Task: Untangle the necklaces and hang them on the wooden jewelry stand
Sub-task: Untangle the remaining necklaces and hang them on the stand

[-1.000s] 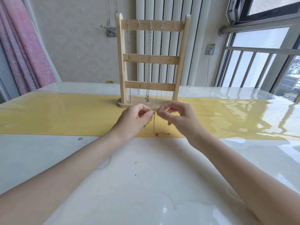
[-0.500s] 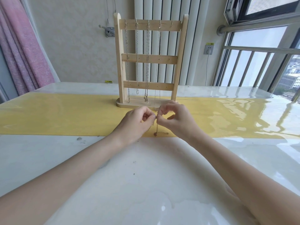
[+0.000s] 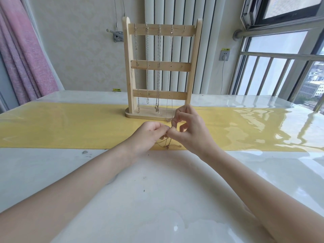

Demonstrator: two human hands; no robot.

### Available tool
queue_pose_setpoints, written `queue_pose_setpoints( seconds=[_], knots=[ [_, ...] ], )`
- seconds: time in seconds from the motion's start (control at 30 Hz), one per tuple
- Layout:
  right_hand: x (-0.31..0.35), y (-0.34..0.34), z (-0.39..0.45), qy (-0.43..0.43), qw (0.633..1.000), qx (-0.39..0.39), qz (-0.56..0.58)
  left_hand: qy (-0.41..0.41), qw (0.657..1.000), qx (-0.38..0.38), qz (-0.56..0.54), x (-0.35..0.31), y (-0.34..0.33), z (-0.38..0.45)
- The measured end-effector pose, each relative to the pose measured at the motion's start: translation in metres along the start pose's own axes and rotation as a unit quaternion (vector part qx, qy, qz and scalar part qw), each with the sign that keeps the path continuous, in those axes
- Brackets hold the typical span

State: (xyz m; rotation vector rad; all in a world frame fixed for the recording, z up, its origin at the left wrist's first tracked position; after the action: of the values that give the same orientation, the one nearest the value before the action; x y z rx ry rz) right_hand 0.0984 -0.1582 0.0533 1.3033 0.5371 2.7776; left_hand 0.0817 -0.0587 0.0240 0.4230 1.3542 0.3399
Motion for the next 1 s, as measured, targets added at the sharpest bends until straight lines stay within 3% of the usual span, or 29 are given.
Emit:
queue_pose_setpoints(
  seconds=[0.1,0.2,0.33,0.43,0.6,0.8,1.0],
  knots=[
    [-0.006,0.003,-0.001,-0.053,0.996,-0.010,0.068,0.012,0.998,0.021,-0.052,0.001,-0.003,0.000],
    [-0.025,-0.004,-0.005,-0.155,0.967,0.017,0.203,0.006,0.998,0.028,-0.064,0.000,-0.002,0.000],
    [-0.032,-0.016,-0.011,-0.215,0.925,0.056,0.307,-0.008,1.000,0.016,0.000,-0.003,0.000,-0.001],
    [-0.036,-0.017,-0.013,-0.246,0.905,0.038,0.346,-0.028,0.999,0.003,0.028,-0.010,0.002,-0.002],
    [-0.042,-0.016,-0.014,-0.260,0.896,0.015,0.359,-0.052,0.996,0.000,0.076,-0.011,-0.001,-0.001],
    [-0.043,-0.012,-0.014,-0.269,0.902,0.025,0.337,-0.134,0.984,-0.082,0.084,-0.024,0.021,-0.003],
    [-0.040,-0.018,-0.016,-0.277,0.900,0.051,0.332,-0.164,0.977,-0.106,0.085,-0.031,0.027,-0.006]
  ],
)
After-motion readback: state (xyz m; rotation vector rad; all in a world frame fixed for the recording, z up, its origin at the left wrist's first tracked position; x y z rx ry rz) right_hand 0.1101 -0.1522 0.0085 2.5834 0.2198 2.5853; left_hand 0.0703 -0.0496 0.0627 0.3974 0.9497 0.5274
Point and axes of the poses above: each hand's wrist, its own z-axis towards the middle knuckle, its own y-axis out of the back of the hand, x = y × z, the point moved 9 cm from there along z, towards the middle knuckle, and after that the axes turned 9 degrees about z, right-handed, at the moved point
